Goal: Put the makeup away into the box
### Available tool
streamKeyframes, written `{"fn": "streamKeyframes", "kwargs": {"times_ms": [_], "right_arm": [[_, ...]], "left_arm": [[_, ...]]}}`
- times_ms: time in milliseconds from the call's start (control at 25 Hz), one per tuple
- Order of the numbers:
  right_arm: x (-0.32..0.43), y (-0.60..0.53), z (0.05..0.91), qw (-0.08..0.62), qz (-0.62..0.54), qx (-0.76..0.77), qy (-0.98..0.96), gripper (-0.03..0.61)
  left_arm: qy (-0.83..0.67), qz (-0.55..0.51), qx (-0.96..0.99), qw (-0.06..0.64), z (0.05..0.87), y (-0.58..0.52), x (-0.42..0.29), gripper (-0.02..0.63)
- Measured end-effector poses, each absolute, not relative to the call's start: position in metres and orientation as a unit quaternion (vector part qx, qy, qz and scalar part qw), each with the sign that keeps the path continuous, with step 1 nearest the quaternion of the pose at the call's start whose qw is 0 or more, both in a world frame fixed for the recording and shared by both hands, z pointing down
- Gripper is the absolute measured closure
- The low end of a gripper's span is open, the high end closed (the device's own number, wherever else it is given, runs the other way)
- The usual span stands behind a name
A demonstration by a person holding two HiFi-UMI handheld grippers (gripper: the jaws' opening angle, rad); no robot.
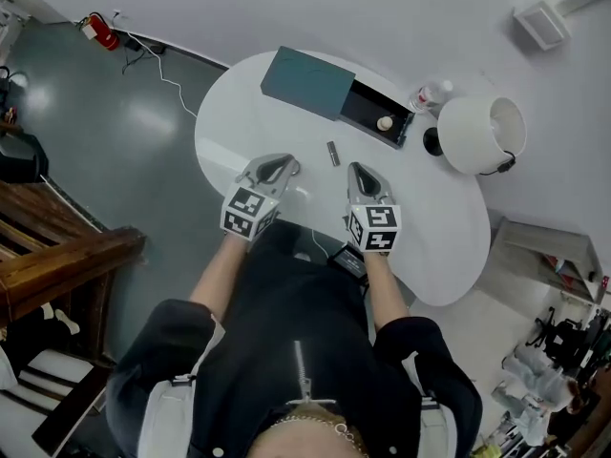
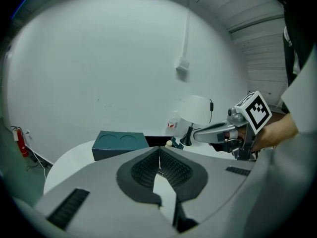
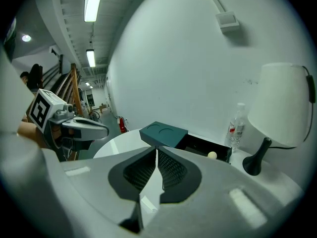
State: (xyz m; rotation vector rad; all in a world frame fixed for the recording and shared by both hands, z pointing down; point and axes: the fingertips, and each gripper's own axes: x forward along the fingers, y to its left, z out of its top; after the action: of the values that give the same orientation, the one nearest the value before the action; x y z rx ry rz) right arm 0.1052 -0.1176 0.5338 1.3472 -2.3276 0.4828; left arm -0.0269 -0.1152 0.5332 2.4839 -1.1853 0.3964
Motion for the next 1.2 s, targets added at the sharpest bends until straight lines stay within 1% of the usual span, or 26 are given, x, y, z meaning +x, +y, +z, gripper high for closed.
{"fn": "streamKeyframes", "kwargs": {"times_ms": [160, 240, 480, 920, 1000, 1200], "right_arm": [[0.099, -0.128, 0.552, 0.222, 0.168, 0.482, -0.831, 0.563], [0.095, -0.132, 0.562, 0.236, 0.166, 0.479, -0.829, 0.511], [0.083, -0.142, 0.592, 0.290, 0.175, 0.459, -0.821, 0.480], [0.074, -0.159, 0.650, 0.363, 0.191, 0.414, -0.812, 0.460], [0.076, -0.162, 0.660, 0.381, 0.197, 0.409, -0.806, 0.448], [0.077, -0.166, 0.685, 0.406, 0.220, 0.388, -0.798, 0.448]], "left_arm": [[-0.413, 0.143, 0.879, 0.190, 0.539, -0.124, -0.028, 0.600], [-0.407, 0.146, 0.881, 0.194, 0.542, -0.126, -0.028, 0.600], [-0.396, 0.153, 0.882, 0.204, 0.551, -0.132, -0.030, 0.600], [-0.406, 0.157, 0.873, 0.219, 0.563, -0.151, -0.042, 0.600], [-0.406, 0.158, 0.872, 0.221, 0.565, -0.153, -0.043, 0.600], [-0.411, 0.162, 0.869, 0.224, 0.567, -0.160, -0.045, 0.600]]}}
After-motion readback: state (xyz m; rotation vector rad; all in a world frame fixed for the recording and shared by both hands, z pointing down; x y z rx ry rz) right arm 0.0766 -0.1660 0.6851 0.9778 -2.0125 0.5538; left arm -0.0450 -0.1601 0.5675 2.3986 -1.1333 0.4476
